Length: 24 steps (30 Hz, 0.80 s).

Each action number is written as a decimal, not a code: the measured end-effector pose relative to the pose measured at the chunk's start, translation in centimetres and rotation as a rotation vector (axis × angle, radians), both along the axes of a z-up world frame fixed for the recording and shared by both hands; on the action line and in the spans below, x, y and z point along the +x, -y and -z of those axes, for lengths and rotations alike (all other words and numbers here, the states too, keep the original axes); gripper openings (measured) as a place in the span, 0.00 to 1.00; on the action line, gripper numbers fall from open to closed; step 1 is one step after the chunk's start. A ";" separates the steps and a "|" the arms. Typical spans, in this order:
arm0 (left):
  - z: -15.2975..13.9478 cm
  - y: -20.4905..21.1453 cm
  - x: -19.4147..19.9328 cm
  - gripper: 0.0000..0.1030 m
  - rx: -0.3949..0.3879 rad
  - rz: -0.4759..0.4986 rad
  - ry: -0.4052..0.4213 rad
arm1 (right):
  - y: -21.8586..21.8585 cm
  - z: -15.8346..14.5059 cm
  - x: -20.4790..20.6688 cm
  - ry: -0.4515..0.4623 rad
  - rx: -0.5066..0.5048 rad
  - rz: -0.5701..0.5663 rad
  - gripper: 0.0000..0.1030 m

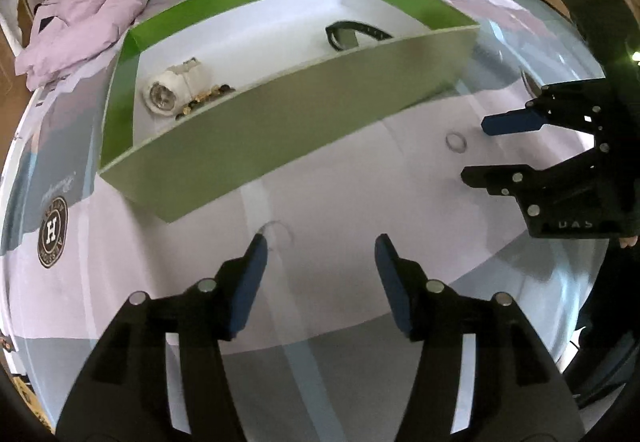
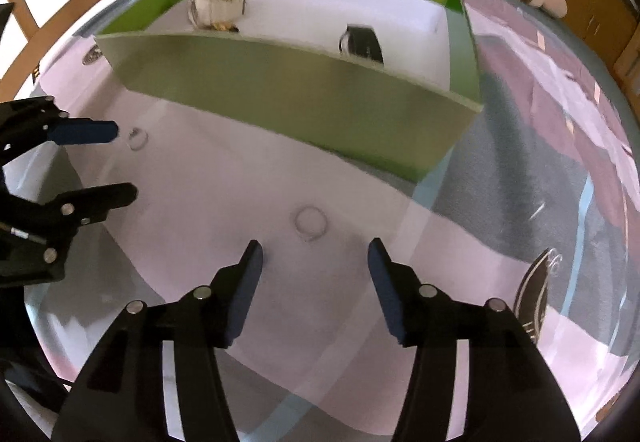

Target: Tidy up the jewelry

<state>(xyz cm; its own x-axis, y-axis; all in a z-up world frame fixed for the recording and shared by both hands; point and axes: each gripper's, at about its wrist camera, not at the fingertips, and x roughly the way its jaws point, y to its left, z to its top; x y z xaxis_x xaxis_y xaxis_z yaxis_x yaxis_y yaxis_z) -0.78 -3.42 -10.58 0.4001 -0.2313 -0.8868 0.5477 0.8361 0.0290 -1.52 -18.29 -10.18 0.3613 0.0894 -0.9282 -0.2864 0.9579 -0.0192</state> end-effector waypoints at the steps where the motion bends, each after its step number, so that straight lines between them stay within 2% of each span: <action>1: 0.4 0.0 0.2 0.55 0.011 -0.006 -0.009 | -0.1 0.1 0.0 0.002 0.000 0.002 0.54; 3: 0.9 -0.2 0.7 0.48 0.028 -0.022 -0.019 | -0.2 0.0 0.1 0.018 0.002 0.002 0.52; 4: 1.2 -0.5 1.1 0.47 0.025 -0.044 -0.027 | -0.3 0.0 0.2 0.019 0.014 0.004 0.41; 7: 1.1 -1.2 2.0 0.36 -0.009 -0.089 -0.035 | -0.3 -0.2 0.4 0.020 0.046 0.004 0.21; 9: 1.0 -1.6 2.4 0.31 -0.015 -0.122 -0.031 | -0.2 -0.3 0.5 0.026 0.055 0.007 0.17; 11: 0.9 -2.0 2.6 0.29 -0.030 -0.143 -0.032 | 0.2 -0.4 0.5 0.032 0.065 0.020 0.17; 14: 0.4 -1.5 2.0 0.29 -0.057 -0.088 -0.037 | 0.8 -1.1 0.3 0.035 0.045 0.014 0.20; 15: 0.3 -1.2 1.7 0.29 -0.054 -0.073 -0.030 | 1.2 -1.4 0.1 0.033 0.050 0.007 0.30; 16: 0.3 -0.9 1.6 0.29 -0.040 -0.065 -0.022 | 1.5 -1.8 -0.2 0.040 0.047 0.004 0.44; 18: 0.5 -0.7 1.8 0.29 -0.023 -0.070 -0.017 | 1.8 -2.2 -0.6 0.053 0.035 -0.010 0.52; 24: 0.8 -1.3 2.9 0.34 -0.019 -0.125 -0.028 | 1.1 -0.9 -0.3 0.042 0.032 -0.025 0.51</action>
